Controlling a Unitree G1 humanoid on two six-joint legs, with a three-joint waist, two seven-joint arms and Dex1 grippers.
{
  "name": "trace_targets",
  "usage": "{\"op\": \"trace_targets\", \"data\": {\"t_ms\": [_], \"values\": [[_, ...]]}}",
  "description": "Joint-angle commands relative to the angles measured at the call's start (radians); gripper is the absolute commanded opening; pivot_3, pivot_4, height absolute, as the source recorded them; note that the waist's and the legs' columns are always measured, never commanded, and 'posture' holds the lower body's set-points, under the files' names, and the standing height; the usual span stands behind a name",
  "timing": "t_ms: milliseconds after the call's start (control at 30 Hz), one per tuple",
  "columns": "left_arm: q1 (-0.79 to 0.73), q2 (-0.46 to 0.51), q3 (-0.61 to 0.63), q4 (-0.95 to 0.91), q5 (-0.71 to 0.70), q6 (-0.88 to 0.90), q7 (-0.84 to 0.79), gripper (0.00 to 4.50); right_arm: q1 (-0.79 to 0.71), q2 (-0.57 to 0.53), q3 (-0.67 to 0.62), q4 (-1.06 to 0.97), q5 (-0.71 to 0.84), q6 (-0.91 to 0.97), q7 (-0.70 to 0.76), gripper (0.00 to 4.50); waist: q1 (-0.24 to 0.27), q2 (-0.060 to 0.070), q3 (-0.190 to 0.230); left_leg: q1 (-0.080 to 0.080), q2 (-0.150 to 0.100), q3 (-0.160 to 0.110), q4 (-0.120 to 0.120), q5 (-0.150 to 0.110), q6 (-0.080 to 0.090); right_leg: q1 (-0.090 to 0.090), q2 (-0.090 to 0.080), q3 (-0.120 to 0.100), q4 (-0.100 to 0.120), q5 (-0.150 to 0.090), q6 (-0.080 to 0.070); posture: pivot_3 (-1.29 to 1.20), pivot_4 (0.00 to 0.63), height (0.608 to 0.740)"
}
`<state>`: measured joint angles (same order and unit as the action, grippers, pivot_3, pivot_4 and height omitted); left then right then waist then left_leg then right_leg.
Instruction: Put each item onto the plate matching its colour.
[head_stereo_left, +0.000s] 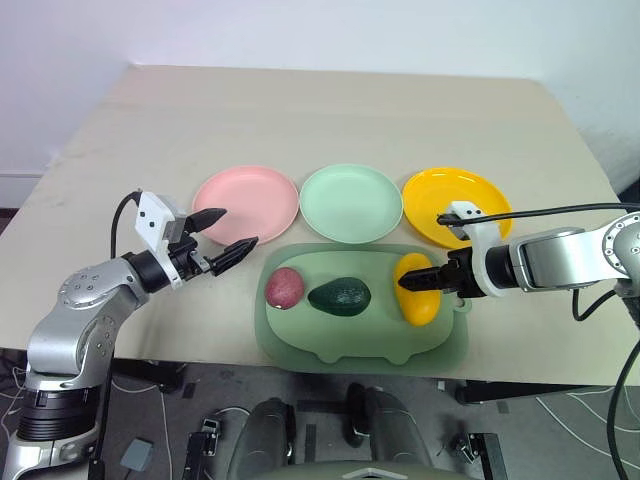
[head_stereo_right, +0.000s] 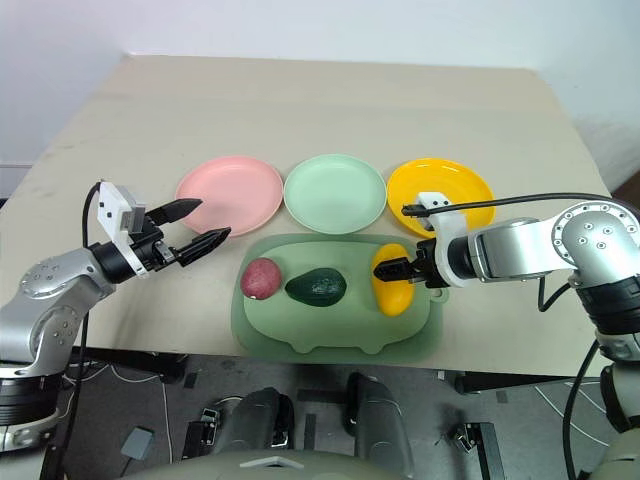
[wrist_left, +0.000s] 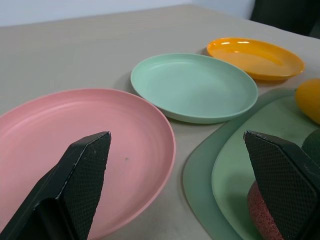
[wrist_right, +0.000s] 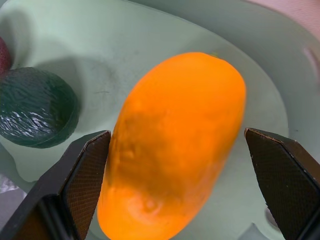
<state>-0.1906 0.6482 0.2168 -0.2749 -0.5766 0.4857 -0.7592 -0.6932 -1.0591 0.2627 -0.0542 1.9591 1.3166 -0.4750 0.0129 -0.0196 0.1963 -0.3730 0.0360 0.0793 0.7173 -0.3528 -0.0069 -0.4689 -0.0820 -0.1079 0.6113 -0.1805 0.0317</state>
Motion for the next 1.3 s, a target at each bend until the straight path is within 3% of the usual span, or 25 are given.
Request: {"op": "trace_targets", "data": {"t_ms": [33, 300, 500, 600, 733, 767, 867, 1067, 1300], "values": [[-0.001, 0.006, 0.024, -0.027, -0.005, -0.015, -0.001, 4.45, -0.019, -0.005, 0.004, -0.036, 0.013, -0.009, -0.048, 4.5, 0.0, 0.0, 0.0, 0.0, 0.0, 0.0, 0.0, 0.0, 0.0, 0.0, 0.0, 0.0, 0.0, 0.0, 0.0, 0.0, 0.15, 0.74], [0.003, 0.009, 0.028, -0.032, -0.004, -0.015, 0.001, 4.45, 0.012, 0.009, 0.034, -0.095, 0.013, -0.041, -0.097, 4.5, 0.001, 0.0, 0.0, 0.0, 0.001, 0.0, 0.0, 0.0, 0.0, 0.0, 0.0, 0.0, 0.0, 0.0, 0.0, 0.0, 0.15, 0.74], [0.007, 0.013, 0.033, -0.034, -0.003, -0.015, 0.002, 4.5, 0.011, -0.005, 0.013, -0.082, 0.013, -0.036, -0.069, 3.14, 0.0, 0.0, 0.0, 0.0, 0.001, 0.0, 0.0, 0.0, 0.0, 0.0, 0.0, 0.0, 0.0, 0.0, 0.0, 0.0, 0.15, 0.74], [0.009, 0.012, 0.031, -0.035, -0.003, -0.016, 0.002, 4.5, -0.016, -0.019, 0.006, -0.069, 0.013, -0.022, -0.038, 3.13, 0.0, 0.0, 0.0, 0.0, 0.001, 0.0, 0.0, 0.0, 0.0, 0.0, 0.0, 0.0, 0.0, 0.0, 0.0, 0.0, 0.15, 0.74], [0.01, 0.015, 0.034, -0.034, -0.004, -0.017, 0.0, 4.5, -0.172, -0.056, 0.005, -0.005, 0.013, 0.039, 0.035, 3.13, -0.002, 0.001, 0.001, 0.0, 0.002, 0.001, 0.0, 0.0, 0.0, -0.001, 0.0, 0.0, 0.0, 0.0, 0.0, 0.0, 0.15, 0.74], [0.011, 0.016, 0.036, -0.032, -0.004, -0.017, -0.001, 4.5, -0.221, -0.058, 0.001, 0.023, -0.031, 0.061, 0.058, 3.13, -0.002, 0.001, 0.001, -0.001, 0.002, 0.001, 0.0, 0.0, 0.0, -0.002, 0.0, 0.0, 0.0, 0.0, 0.0, 0.0, 0.15, 0.74], [0.006, 0.02, 0.038, -0.028, -0.004, -0.017, -0.005, 4.5, -0.357, -0.046, 0.021, 0.124, -0.377, 0.078, 0.199, 3.13, 0.0, 0.001, 0.001, -0.002, 0.002, 0.001, -0.001, 0.0, 0.0, -0.003, 0.001, 0.001, 0.0, 0.0, 0.0, 0.0, 0.15, 0.74], [-0.032, 0.023, 0.023, -0.009, 0.002, -0.021, -0.012, 4.5, -0.423, 0.027, 0.198, 0.315, -0.961, -0.1, 0.593, 3.13, -0.001, 0.001, 0.0, -0.004, 0.0, 0.001, -0.001, -0.001, 0.001, -0.004, 0.001, 0.0, -0.001, 0.0, 0.0, 0.0, 0.15, 0.74], [-0.048, 0.029, 0.027, -0.019, 0.0, -0.013, -0.013, 4.5, -0.438, 0.145, 0.29, 0.564, -1.383, -0.326, 0.913, 3.13, -0.003, 0.001, 0.001, -0.007, 0.0, 0.002, -0.001, -0.001, 0.001, -0.008, 0.0, 0.0, 0.001, 0.0, 0.0, 0.0, 0.15, 0.74]]}}
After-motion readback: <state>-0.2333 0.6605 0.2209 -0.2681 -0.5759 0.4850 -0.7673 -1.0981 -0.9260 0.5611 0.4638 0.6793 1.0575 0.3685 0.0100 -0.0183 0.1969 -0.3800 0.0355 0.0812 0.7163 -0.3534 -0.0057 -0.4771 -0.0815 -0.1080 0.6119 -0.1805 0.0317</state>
